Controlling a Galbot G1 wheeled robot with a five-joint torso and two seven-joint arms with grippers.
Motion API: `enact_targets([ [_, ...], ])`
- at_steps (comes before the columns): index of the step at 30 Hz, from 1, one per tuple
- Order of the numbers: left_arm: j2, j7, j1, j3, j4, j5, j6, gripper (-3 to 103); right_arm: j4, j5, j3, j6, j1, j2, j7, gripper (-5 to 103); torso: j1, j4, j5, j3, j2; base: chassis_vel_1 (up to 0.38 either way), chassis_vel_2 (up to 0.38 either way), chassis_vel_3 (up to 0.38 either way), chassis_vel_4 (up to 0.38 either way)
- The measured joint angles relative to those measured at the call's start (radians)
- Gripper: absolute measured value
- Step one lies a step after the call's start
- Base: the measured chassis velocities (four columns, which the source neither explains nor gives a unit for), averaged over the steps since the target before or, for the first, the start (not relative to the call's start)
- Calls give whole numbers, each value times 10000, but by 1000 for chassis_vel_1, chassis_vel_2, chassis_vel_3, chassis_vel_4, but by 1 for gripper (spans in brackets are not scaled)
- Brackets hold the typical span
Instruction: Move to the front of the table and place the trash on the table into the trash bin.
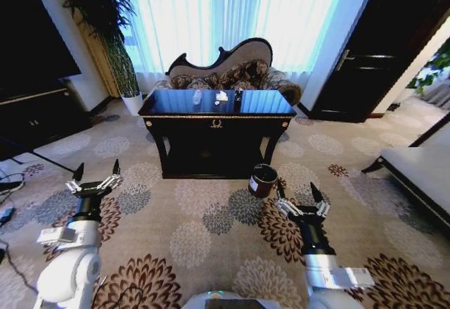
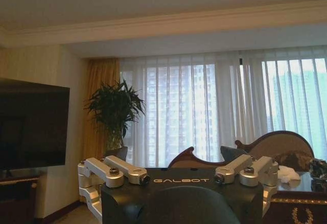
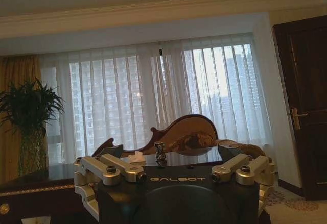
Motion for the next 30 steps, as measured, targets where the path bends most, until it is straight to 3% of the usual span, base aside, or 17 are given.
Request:
enact_targets([
  [30,-152,96,272,-114,-836,61,122,100,132,23,-97,65,98,203,0,100,1,1,0,0,-1,-200,201,205,-205],
])
